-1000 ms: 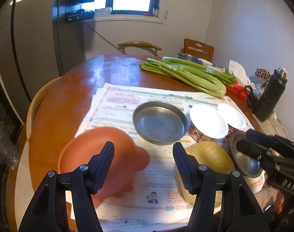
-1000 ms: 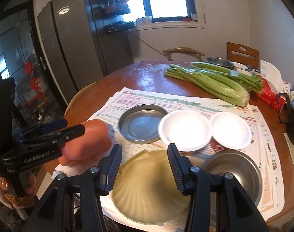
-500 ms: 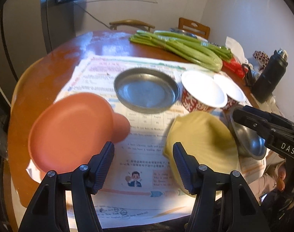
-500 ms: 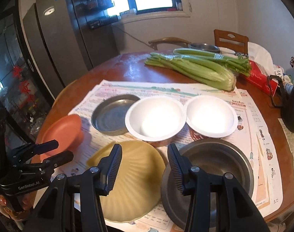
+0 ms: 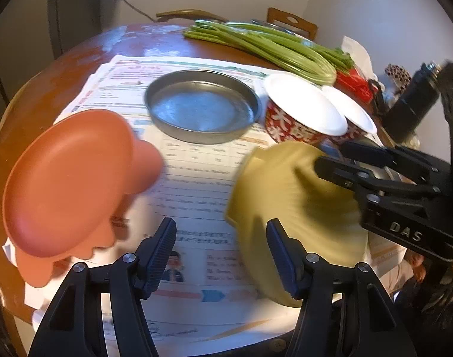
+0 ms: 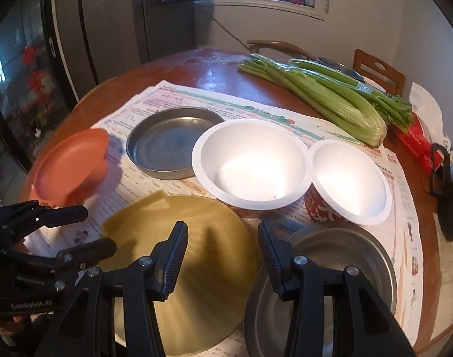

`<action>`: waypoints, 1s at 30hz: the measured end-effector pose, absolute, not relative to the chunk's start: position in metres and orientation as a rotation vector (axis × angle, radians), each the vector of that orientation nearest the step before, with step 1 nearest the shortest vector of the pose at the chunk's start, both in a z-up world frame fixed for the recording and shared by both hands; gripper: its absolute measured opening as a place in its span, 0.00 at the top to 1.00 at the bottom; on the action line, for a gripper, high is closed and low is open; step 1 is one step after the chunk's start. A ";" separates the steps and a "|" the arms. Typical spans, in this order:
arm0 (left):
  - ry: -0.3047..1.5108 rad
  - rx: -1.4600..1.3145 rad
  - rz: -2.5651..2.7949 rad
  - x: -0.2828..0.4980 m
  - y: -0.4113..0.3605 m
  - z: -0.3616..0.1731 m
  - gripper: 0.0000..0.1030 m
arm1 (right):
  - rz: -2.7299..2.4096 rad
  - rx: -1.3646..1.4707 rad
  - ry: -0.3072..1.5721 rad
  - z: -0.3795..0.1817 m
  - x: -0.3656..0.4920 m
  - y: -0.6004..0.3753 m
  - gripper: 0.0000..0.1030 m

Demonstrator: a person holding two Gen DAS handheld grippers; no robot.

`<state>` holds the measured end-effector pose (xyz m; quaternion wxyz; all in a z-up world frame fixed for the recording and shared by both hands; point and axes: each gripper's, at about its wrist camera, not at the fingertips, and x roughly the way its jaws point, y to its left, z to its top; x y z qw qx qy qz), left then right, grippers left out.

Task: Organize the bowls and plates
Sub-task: 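Grip the rim of the yellow shell-shaped plate with the left tool, then lift the yellow plate with the left tool and move it over the orange plate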

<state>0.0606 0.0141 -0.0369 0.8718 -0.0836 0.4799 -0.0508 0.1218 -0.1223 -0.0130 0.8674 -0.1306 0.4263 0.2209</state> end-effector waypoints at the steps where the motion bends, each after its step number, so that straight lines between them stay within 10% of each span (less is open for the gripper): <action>1: 1.005 -0.171 -0.110 0.060 0.013 -0.037 0.37 | 0.470 -0.277 0.898 -0.015 0.123 -0.121 0.53; 30: 0.975 -0.164 -0.022 0.067 0.036 -0.042 0.67 | 0.535 -0.233 0.964 -0.025 0.125 -0.105 0.52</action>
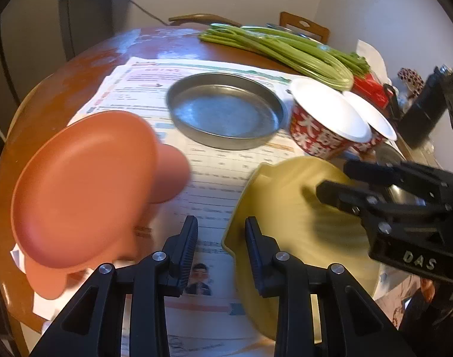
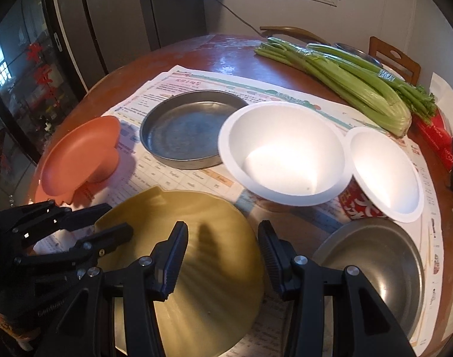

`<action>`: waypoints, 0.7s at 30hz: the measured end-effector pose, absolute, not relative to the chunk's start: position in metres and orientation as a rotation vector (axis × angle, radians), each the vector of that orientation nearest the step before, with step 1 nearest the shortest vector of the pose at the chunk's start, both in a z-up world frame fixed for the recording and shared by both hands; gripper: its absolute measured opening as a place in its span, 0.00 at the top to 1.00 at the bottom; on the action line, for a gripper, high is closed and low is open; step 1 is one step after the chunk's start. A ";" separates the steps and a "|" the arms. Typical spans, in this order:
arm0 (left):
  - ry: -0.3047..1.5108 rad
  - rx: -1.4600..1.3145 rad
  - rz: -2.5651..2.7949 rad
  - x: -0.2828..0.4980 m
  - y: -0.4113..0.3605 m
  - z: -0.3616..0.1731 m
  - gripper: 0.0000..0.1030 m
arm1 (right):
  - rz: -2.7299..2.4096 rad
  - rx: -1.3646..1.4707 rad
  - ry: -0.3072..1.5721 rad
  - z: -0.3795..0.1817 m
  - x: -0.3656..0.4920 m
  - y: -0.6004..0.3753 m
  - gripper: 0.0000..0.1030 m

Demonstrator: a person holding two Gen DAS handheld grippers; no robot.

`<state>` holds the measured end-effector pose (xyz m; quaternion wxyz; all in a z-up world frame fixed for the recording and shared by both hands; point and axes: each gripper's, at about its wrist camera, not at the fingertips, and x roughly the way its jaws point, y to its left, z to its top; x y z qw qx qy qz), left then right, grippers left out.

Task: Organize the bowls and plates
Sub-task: 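Lift the yellow plate with the left tool and move it over the orange plate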

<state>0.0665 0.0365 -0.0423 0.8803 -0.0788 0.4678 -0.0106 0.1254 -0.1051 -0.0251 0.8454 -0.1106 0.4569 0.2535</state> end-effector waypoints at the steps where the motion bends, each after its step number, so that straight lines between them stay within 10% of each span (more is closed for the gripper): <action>1: 0.972 -0.166 -0.014 0.067 0.039 -0.042 0.67 | 0.545 -0.228 0.968 -0.025 0.125 -0.104 0.52; 21: 0.970 -0.198 -0.018 0.037 0.045 -0.043 0.60 | 0.554 -0.198 1.000 -0.036 0.096 -0.103 0.52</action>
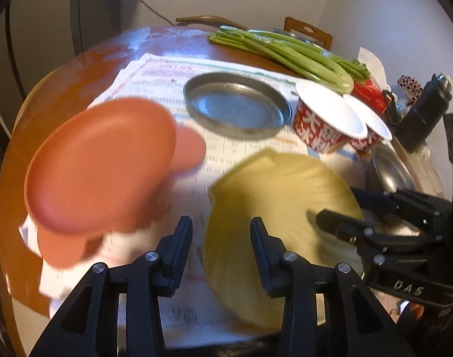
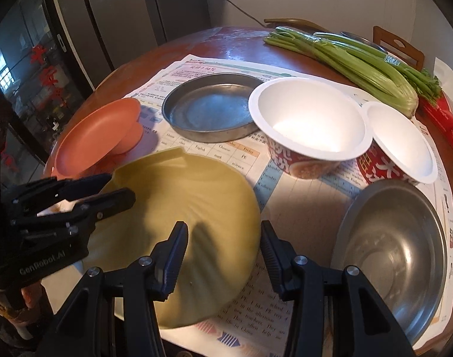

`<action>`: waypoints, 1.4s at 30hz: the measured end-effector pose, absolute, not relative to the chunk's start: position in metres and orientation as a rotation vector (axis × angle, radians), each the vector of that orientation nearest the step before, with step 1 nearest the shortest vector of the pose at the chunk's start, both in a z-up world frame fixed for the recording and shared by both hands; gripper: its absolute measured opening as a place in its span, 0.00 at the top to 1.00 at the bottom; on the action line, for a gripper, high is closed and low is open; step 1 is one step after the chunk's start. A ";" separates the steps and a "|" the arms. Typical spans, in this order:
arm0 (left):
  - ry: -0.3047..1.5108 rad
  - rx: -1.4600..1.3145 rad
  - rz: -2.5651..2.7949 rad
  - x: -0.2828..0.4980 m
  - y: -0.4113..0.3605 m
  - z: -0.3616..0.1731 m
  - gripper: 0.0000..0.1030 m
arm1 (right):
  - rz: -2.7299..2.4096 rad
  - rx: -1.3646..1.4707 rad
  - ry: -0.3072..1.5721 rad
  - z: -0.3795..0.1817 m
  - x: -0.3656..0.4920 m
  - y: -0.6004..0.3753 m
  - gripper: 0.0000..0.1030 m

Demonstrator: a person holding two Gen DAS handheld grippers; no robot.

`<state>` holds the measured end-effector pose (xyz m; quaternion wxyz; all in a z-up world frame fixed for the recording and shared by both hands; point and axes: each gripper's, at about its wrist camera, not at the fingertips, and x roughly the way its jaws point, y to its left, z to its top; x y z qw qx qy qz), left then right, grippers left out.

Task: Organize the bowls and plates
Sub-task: 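Lift the yellow plate with the left tool and move it over the orange plate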

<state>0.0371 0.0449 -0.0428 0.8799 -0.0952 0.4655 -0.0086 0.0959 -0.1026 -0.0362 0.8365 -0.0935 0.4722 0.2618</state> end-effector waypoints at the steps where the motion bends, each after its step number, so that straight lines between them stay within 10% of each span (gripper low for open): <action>1: 0.969 -0.197 -0.014 0.035 0.044 -0.044 0.60 | 0.553 -0.201 0.998 -0.036 0.094 -0.103 0.52; 42: 0.901 -0.202 0.011 0.024 0.032 -0.020 0.59 | 0.544 -0.199 0.902 -0.014 0.058 -0.111 0.51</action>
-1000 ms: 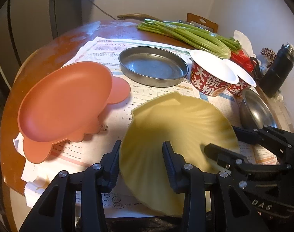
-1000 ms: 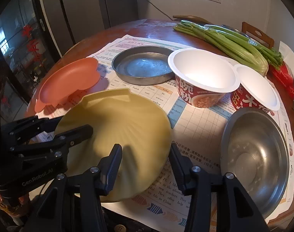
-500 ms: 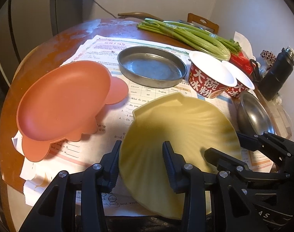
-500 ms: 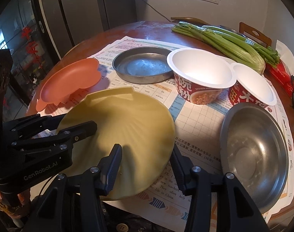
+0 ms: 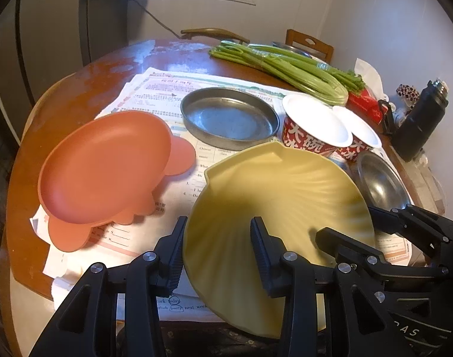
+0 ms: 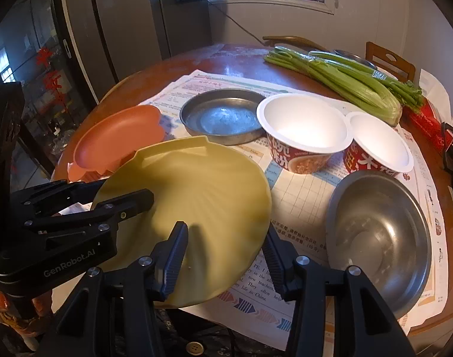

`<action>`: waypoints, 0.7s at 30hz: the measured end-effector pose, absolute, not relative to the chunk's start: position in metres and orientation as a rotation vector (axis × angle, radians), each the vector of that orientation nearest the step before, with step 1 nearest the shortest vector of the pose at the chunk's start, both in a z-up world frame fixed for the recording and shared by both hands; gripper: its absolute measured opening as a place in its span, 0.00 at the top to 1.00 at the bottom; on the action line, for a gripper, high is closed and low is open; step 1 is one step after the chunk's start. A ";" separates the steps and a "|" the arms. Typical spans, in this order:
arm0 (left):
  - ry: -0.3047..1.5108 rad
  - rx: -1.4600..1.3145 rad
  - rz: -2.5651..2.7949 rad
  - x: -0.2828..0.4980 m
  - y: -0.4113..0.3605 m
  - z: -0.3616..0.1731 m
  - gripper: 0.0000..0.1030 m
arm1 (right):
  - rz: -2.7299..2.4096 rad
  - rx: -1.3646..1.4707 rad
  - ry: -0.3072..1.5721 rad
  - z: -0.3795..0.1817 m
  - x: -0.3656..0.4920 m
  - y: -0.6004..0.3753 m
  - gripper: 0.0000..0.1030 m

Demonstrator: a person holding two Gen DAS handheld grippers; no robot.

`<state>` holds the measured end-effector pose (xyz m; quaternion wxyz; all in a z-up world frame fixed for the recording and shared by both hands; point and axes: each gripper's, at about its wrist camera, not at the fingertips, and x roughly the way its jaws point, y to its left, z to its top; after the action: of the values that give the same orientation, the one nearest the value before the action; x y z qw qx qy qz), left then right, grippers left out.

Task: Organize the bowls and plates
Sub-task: 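Lift the yellow plate with the left tool and move it over the orange plate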

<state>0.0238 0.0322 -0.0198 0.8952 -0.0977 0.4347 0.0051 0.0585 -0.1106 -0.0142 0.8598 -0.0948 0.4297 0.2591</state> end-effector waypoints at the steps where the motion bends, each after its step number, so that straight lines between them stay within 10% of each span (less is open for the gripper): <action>1: 0.898 -0.205 0.012 0.023 0.033 -0.018 0.59 | 0.545 -0.195 0.899 -0.013 0.058 -0.111 0.51; 21: 0.764 -0.302 0.079 0.023 0.091 0.028 0.59 | 0.639 -0.227 0.811 0.032 0.076 -0.061 0.51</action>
<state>0.0226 0.0907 0.0284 0.9160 -0.1466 0.3714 0.0383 0.0760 -0.0614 0.0321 0.8636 -0.1083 0.3870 0.3046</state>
